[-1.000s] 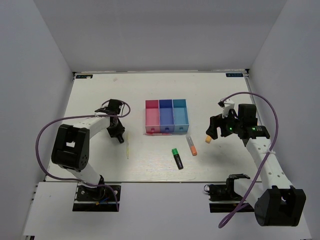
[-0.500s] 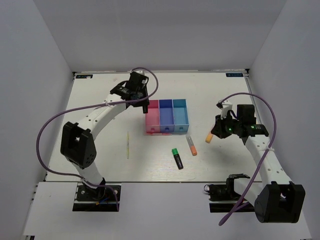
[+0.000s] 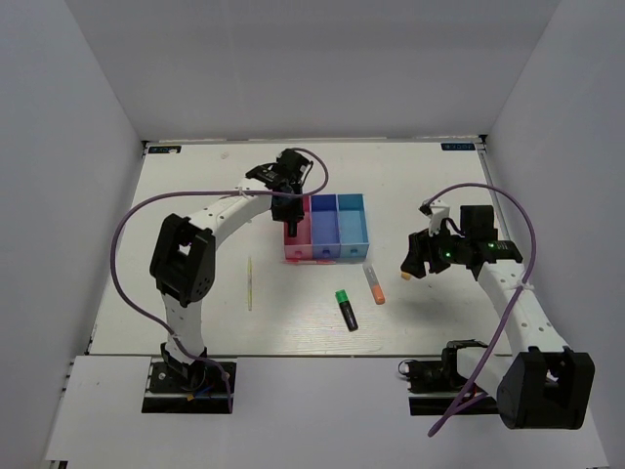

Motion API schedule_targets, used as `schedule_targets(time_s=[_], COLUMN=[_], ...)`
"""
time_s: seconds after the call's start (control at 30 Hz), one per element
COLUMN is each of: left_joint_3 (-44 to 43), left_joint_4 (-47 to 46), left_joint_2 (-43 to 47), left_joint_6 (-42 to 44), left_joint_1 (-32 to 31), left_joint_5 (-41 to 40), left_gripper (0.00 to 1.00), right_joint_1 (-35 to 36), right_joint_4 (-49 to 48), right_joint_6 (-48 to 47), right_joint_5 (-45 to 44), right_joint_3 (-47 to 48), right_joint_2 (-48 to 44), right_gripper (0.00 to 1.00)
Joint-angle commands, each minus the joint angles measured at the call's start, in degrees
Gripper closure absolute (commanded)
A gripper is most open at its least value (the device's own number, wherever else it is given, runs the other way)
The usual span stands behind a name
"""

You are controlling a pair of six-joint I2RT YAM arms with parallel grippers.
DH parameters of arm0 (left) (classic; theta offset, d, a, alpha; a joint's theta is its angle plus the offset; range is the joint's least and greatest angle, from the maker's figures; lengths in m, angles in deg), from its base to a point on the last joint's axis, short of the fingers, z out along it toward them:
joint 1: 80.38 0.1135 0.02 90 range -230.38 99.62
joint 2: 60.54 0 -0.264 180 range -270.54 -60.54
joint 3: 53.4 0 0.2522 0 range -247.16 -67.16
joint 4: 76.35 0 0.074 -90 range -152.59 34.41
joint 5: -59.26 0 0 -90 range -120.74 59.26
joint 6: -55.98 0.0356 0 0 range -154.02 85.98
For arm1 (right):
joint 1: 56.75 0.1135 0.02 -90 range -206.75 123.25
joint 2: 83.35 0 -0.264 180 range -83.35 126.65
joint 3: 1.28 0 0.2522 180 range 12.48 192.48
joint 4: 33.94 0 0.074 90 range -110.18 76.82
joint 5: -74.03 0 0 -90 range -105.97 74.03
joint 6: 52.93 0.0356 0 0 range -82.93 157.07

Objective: Sort the stationery into containers
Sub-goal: Place the pen in the storage box, then pick up the pen from the center of the board.

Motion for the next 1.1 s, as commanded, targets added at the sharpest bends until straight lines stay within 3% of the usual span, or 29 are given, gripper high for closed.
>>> schedule_targets(time_s=[0.0,0.17,0.3,0.4,0.47,0.5,0.53,0.6,0.63,0.67,0.77,0.83,0.87,0.9,1.0,1.07], left_joint_3=[-3.3,-4.9,-5.3,-5.0,-2.9,-2.2,-1.3,4.8,7.0,12.2,25.6,34.7,36.6,38.5,45.0,47.9], left_joint_4=[0.4,1.3,1.6,2.4,2.4,2.5,2.4,2.9,2.7,2.4,0.2,-0.2,0.2,1.3,5.0,7.6], left_joint_2=[1.7,1.6,2.2,3.5,4.5,5.0,8.1,12.5,16.1,20.3,31.5,39.2,41.0,42.7,51.3,57.1], left_joint_6=[-0.2,0.0,0.3,0.5,0.5,0.5,0.7,1.2,1.5,1.6,-0.4,-2.6,-3.1,-3.5,-4.4,-4.9], left_joint_1=[-0.5,-0.6,-0.6,-0.6,-0.7,-1.0,-2.0,-2.8,-3.4,-5.3,-8.5,-10.8,-11.4,-11.5,-11.7,-11.7], left_joint_5=[0.5,0.9,1.0,0.7,0.9,0.9,0.8,0.0,-1.1,-1.4,-1.5,-2.2,-2.6,-3.3,-6.7,-9.6], left_gripper=[0.61,0.45,0.42,0.45,0.64,0.76,0.89,0.92,0.92,0.81,0.37,0.24,0.23,0.21,0.19,0.18], right_joint_1=[-0.1,-0.1,-0.1,0.0,0.3,0.6,1.1,3.2,5.6,6.8,14.4,20.5,22.0,25.2,32.1,36.4], right_joint_4=[1.1,1.6,2.6,2.9,3.7,3.8,5.1,6.3,6.6,6.7,6.2,3.3,2.7,1.8,-4.0,-8.9], right_joint_6=[-1.1,-1.4,-1.6,-2.0,-2.8,-3.4,-3.8,-4.3,-4.3,-4.3,-2.1,0.9,1.6,3.9,7.2,9.4], right_joint_5=[2.1,2.5,2.9,3.7,5.8,7.8,9.8,12.2,12.6,12.6,10.0,7.1,3.9,2.7,-5.0,-10.3], right_joint_3=[2.3,2.5,2.6,2.8,3.1,3.0,3.7,4.2,4.5,4.4,5.7,5.9,5.9,5.7,4.2,3.1], right_joint_2=[0.2,1.2,1.9,2.4,2.4,2.7,2.8,3.8,4.3,4.9,8.2,10.7,11.8,12.6,15.4,17.2], right_gripper=[0.27,0.27,0.28,0.33,0.43,0.6,0.68,0.85,0.88,0.88,0.81,0.65,0.58,0.39,0.1,0.1])
